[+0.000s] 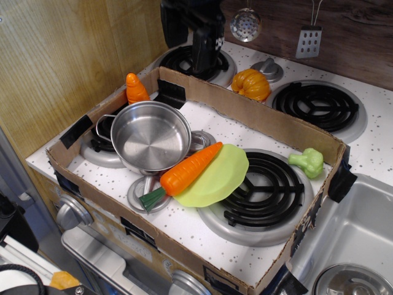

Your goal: Take carrot off plate

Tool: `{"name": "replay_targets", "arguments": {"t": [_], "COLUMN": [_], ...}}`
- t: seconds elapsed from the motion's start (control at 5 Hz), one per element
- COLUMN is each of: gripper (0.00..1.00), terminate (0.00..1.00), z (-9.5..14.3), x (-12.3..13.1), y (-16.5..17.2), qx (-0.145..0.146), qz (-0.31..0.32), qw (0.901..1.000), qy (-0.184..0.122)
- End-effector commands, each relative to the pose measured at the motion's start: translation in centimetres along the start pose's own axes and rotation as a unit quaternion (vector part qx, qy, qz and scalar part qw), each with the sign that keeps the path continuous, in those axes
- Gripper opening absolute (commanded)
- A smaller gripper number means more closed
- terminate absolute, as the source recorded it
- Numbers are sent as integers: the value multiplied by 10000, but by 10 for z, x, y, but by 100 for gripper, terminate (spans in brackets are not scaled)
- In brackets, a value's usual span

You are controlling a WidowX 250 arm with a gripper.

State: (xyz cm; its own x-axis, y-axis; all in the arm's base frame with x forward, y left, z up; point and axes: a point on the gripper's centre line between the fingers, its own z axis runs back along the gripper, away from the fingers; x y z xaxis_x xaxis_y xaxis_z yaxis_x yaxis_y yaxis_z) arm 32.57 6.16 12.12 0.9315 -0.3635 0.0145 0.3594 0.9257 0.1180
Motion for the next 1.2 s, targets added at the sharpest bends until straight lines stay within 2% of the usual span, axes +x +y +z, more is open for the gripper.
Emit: {"name": "replay_targets", "arguments": {"t": [0.0,0.2,0.4,0.6,0.8,1.0], "gripper": [100,100,100,100,100,100], "terminate": [0,0,0,0,0,0], "z": [6,3,-15,-26,-47,-65], "x": [-21,-42,-70,-84,-97,-107], "y": [6,-5,-22,-32,-45,-57], "qx": [16,-19,-244,-352,-416,-346], "qz": [644,1000,1420,1591,1699,1813], "qw": [9979,9948,9891,9861,9836,9810], "qy": [-104,-182,-314,-315,-449,-592]}}
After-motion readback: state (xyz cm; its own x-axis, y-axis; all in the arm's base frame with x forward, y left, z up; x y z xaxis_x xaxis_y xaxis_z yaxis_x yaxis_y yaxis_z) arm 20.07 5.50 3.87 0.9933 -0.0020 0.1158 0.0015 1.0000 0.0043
